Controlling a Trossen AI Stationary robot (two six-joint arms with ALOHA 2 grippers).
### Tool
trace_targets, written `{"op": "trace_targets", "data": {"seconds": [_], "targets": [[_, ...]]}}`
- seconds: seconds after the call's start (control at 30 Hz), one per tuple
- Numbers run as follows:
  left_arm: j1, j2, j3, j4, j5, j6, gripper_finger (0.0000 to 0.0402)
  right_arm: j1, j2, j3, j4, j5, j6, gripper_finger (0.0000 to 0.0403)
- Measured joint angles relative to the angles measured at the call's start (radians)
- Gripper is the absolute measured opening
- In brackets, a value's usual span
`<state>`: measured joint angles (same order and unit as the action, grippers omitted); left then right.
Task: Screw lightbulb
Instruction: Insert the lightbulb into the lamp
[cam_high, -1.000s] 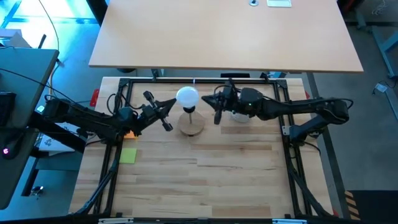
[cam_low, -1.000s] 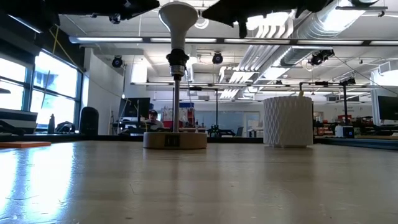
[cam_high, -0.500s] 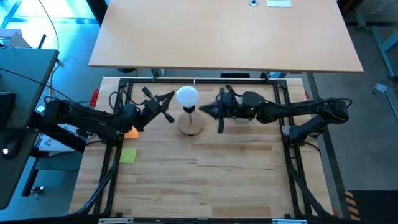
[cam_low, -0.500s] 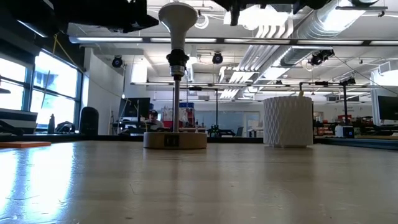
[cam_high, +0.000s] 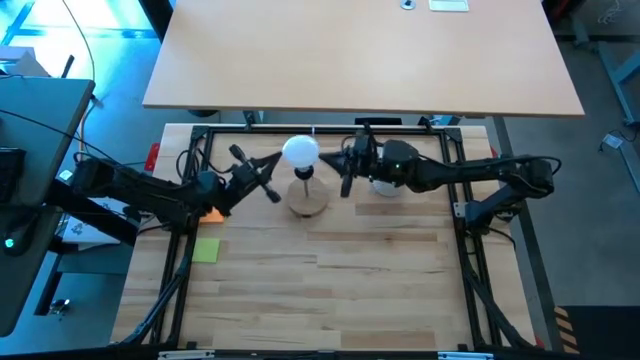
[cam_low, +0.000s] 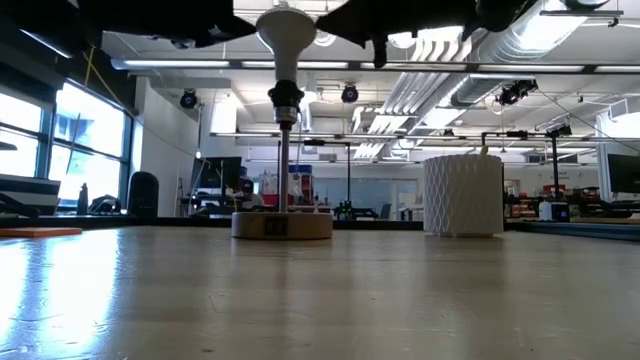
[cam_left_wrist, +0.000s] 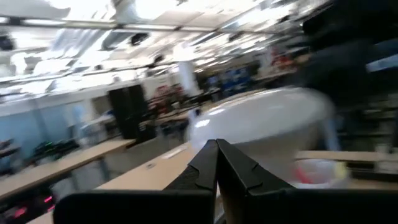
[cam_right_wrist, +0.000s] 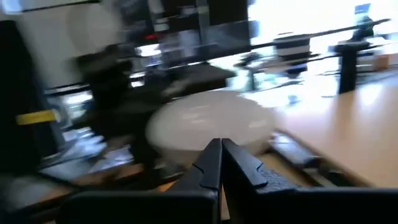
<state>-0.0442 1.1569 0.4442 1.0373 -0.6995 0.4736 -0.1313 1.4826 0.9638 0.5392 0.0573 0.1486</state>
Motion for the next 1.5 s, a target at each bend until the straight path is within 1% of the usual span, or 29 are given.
{"op": "trace_targets", "data": {"seconds": [0.17, 0.23, 0.27, 0.3, 0.37, 0.43, 0.47, 0.5, 0.53, 0.6, 0.7, 0.77, 0.87, 0.97, 1.03, 1.1, 1.17, 1.3, 1.33, 1.37, 1.43, 1.5], "targets": [[0.061, 0.002, 0.001, -0.043, 0.017, 0.005, 0.0, 0.044, 0.005, 0.0, 0.009, -0.201, -0.097, 0.0], [0.07, 0.001, 0.001, -0.068, -0.008, 0.016, 0.0, 0.059, -0.004, 0.0, 0.009, -0.227, -0.142, 0.0], [0.063, 0.002, 0.001, -0.079, -0.018, 0.017, 0.0, 0.066, -0.009, 0.0, 0.002, -0.216, -0.151, 0.0], [0.051, 0.002, 0.001, -0.083, -0.021, 0.017, 0.0, 0.071, -0.016, 0.0, -0.006, -0.185, -0.154, 0.0], [0.024, -0.006, 0.001, -0.07, -0.021, 0.034, 0.0, 0.076, -0.037, 0.0, -0.019, -0.067, -0.157, 0.0], [-0.015, -0.015, 0.001, -0.044, -0.033, 0.07, 0.0, 0.075, -0.06, 0.001, -0.031, 0.108, -0.147, 0.0], [-0.041, -0.018, 0.001, -0.038, -0.054, 0.097, 0.0, 0.071, -0.061, 0.002, -0.031, 0.191, -0.137, 0.0], [-0.067, -0.02, 0.001, -0.027, -0.085, 0.127, 0.0, 0.061, -0.06, 0.002, -0.036, 0.252, -0.127, 0.0], [-0.09, -0.02, 0.001, -0.008, -0.117, 0.158, 0.0, 0.049, -0.057, 0.002, -0.044, 0.276, -0.122, 0.0], [-0.124, -0.023, 0.001, 0.023, -0.139, 0.189, 0.0, 0.021, -0.043, 0.002, -0.042, 0.243, -0.084, 0.0], [-0.129, -0.015, 0.001, 0.015, -0.072, 0.168, 0.0, -0.012, -0.021, 0.002, -0.032, 0.13, -0.039, 0.0], [-0.107, -0.007, 0.001, 0.011, -0.035, 0.135, 0.0, -0.021, -0.005, 0.001, -0.007, 0.069, -0.034, 0.0], [-0.056, 0.006, 0.001, 0.02, -0.039, 0.103, 0.0, -0.006, -0.003, 0.0, 0.023, 0.0, -0.029, 0.0], [-0.004, 0.015, 0.001, -0.005, -0.009, 0.086, 0.0, 0.021, -0.002, 0.001, 0.027, -0.06, -0.03, 0.0], [0.024, 0.012, 0.001, -0.019, -0.012, 0.078, 0.0, 0.04, -0.002, 0.001, 0.027, -0.115, -0.06, 0.0], [0.039, 0.011, 0.001, -0.046, -0.047, 0.079, 0.0, 0.056, -0.005, 0.001, 0.03, -0.136, -0.102, 0.0], [0.037, 0.011, 0.0, -0.056, -0.084, 0.08, 0.0, 0.068, -0.018, 0.0, 0.023, -0.077, -0.113, 0.0], [-0.022, -0.01, 0.0, -0.013, -0.095, 0.072, 0.0, 0.065, -0.054, 0.001, -0.024, 0.191, -0.1, 0.0], [-0.04, -0.013, 0.0, 0.008, -0.095, 0.073, 0.0, 0.059, -0.054, 0.001, -0.034, 0.245, -0.101, 0.0], [-0.056, -0.014, 0.001, 0.037, -0.092, 0.082, 0.0, 0.049, -0.054, 0.001, -0.038, 0.274, -0.102, 0.0], [-0.079, -0.015, 0.001, 0.077, -0.073, 0.111, 0.0, 0.024, -0.051, 0.001, -0.042, 0.273, -0.088, 0.0], [-0.079, -0.015, 0.001, 0.069, -0.032, 0.13, 0.0, -0.01, -0.039, 0.001, -0.034, 0.208, -0.048, 0.0]]}}
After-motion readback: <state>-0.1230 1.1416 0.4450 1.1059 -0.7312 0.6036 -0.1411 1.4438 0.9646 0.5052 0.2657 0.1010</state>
